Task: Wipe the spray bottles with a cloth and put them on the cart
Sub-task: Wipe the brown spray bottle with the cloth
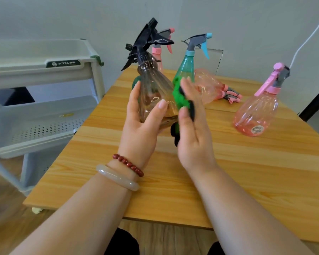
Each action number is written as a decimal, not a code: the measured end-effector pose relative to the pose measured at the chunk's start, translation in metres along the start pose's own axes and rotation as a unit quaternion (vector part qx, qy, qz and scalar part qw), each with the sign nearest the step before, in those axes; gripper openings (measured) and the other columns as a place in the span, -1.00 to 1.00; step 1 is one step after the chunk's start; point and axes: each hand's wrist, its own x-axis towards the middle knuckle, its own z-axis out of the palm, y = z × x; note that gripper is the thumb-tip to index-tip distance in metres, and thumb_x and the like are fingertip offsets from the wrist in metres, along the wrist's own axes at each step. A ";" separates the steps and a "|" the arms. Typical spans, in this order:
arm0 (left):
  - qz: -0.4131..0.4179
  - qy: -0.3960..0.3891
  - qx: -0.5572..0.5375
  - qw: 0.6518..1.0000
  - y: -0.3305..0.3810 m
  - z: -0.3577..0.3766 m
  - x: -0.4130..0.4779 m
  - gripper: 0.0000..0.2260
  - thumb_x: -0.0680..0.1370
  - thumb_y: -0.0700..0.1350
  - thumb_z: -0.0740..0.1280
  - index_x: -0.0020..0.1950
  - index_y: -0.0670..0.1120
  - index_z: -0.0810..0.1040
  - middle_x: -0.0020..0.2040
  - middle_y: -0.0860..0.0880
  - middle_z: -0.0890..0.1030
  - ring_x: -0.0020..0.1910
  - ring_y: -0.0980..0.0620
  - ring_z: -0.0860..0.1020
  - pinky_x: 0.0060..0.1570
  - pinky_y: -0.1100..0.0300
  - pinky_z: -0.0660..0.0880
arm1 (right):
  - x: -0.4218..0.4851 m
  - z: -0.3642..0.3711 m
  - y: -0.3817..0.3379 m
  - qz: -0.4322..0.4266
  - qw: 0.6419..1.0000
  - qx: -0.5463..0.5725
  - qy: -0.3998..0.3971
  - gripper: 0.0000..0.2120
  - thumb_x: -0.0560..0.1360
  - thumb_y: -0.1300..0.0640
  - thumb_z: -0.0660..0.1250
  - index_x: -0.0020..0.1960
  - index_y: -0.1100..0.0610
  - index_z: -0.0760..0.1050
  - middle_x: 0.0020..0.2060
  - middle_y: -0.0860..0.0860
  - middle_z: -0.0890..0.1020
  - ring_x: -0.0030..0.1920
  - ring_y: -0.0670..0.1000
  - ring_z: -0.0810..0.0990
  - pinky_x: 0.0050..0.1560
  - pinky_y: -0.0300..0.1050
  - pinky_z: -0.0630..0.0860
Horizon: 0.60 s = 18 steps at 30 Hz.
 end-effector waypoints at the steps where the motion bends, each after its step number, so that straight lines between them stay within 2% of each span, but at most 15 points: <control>1: 0.002 0.006 0.006 1.000 0.000 0.001 0.000 -0.23 0.43 0.09 0.41 0.58 0.06 0.17 0.31 0.03 0.58 0.28 -0.04 0.58 0.22 -0.18 0.54 | 0.001 -0.001 -0.001 0.072 0.995 0.067 0.009 -0.62 0.68 0.07 0.03 0.49 0.00 0.23 0.46 -0.07 0.36 0.50 -0.15 0.26 0.46 -0.25 0.21; 2: 0.004 0.011 0.010 1.000 -0.001 0.001 -0.001 -0.23 0.42 0.10 0.41 0.58 0.06 0.18 0.30 0.05 0.58 0.28 -0.01 0.58 0.23 -0.17 0.54 | 0.001 -0.001 0.000 0.120 0.987 0.103 0.014 -0.61 0.69 0.04 0.01 0.50 -0.03 0.22 0.42 -0.14 0.40 0.46 -0.23 0.29 0.40 -0.35 0.24; 3: 0.005 0.013 0.011 1.000 -0.001 0.002 0.000 -0.23 0.42 0.10 0.41 0.58 0.06 0.18 0.30 0.05 0.58 0.28 0.00 0.58 0.23 -0.17 0.54 | 0.000 -0.002 0.000 0.126 0.986 0.106 0.013 -0.60 0.69 0.03 0.01 0.51 -0.02 0.22 0.40 -0.17 0.40 0.46 -0.25 0.29 0.38 -0.38 0.23; 4: 0.005 0.011 0.010 1.000 -0.002 0.002 -0.001 -0.23 0.42 0.11 0.41 0.58 0.06 0.18 0.31 0.04 0.58 0.28 -0.01 0.58 0.24 -0.18 0.53 | -0.002 -0.003 -0.001 0.099 0.992 0.083 0.011 -0.60 0.69 0.05 0.01 0.52 0.01 0.21 0.43 -0.15 0.36 0.49 -0.20 0.25 0.43 -0.33 0.20; 7: 0.001 0.012 0.014 1.000 -0.002 0.001 0.001 -0.24 0.42 0.11 0.41 0.57 0.08 0.18 0.35 0.00 0.56 0.33 -0.03 0.55 0.28 -0.24 0.48 | -0.004 0.000 0.000 -0.057 0.995 -0.071 -0.027 -0.59 0.66 0.13 0.06 0.49 0.10 0.23 0.52 0.05 0.22 0.58 0.09 0.09 0.57 0.01 0.03; 8: 0.004 0.014 0.023 1.000 -0.002 0.000 0.001 -0.24 0.43 0.12 0.41 0.57 0.08 0.17 0.37 0.00 0.54 0.34 -0.04 0.53 0.30 -0.24 0.46 | -0.003 0.001 0.001 -0.066 0.994 -0.079 -0.029 -0.60 0.65 0.13 0.06 0.48 0.10 0.23 0.53 0.09 0.22 0.58 0.11 0.09 0.57 0.05 0.02; 10: 0.014 0.013 0.039 0.999 -0.003 -0.001 0.002 -0.22 0.44 0.11 0.42 0.58 0.07 0.16 0.40 0.01 0.51 0.37 -0.05 0.51 0.32 -0.25 0.44 | -0.001 0.001 0.000 -0.008 1.000 -0.019 -0.004 -0.61 0.67 0.09 0.04 0.49 0.06 0.24 0.51 0.06 0.30 0.56 -0.02 0.17 0.55 -0.03 0.13; 12: 0.013 0.014 0.040 0.999 -0.002 -0.001 0.002 -0.22 0.43 0.12 0.42 0.59 0.08 0.16 0.40 0.03 0.51 0.36 -0.06 0.51 0.31 -0.23 0.45 | 0.001 -0.003 -0.002 0.119 0.987 0.109 0.016 -0.63 0.71 0.05 -0.01 0.50 -0.01 0.25 0.39 -0.14 0.44 0.44 -0.22 0.33 0.39 -0.30 0.29; 14: 0.005 0.014 0.024 1.000 -0.001 0.001 0.001 -0.23 0.44 0.10 0.42 0.58 0.08 0.17 0.36 0.04 0.54 0.32 -0.04 0.55 0.27 -0.20 0.50 | 0.001 -0.005 -0.001 0.180 0.972 0.149 0.016 -0.62 0.72 0.05 -0.02 0.51 0.00 0.24 0.30 -0.23 0.47 0.35 -0.32 0.40 0.25 -0.46 0.33; 16: -0.001 0.020 0.013 1.000 -0.001 0.004 0.000 -0.28 0.48 0.06 0.41 0.58 0.06 0.17 0.30 0.05 0.59 0.28 0.00 0.58 0.24 -0.18 0.53 | -0.002 -0.006 -0.001 0.121 0.988 0.095 0.006 -0.62 0.71 0.07 -0.01 0.52 0.02 0.22 0.39 -0.17 0.41 0.44 -0.27 0.31 0.37 -0.38 0.26; 18: 0.001 0.023 0.007 1.000 0.000 0.003 0.000 -0.25 0.47 0.06 0.42 0.58 0.04 0.16 0.29 0.02 0.60 0.29 -0.02 0.58 0.26 -0.22 0.50 | -0.004 -0.003 -0.001 0.009 1.000 0.002 -0.021 -0.60 0.68 0.10 0.03 0.50 0.05 0.21 0.51 -0.01 0.27 0.56 -0.09 0.14 0.54 -0.11 0.12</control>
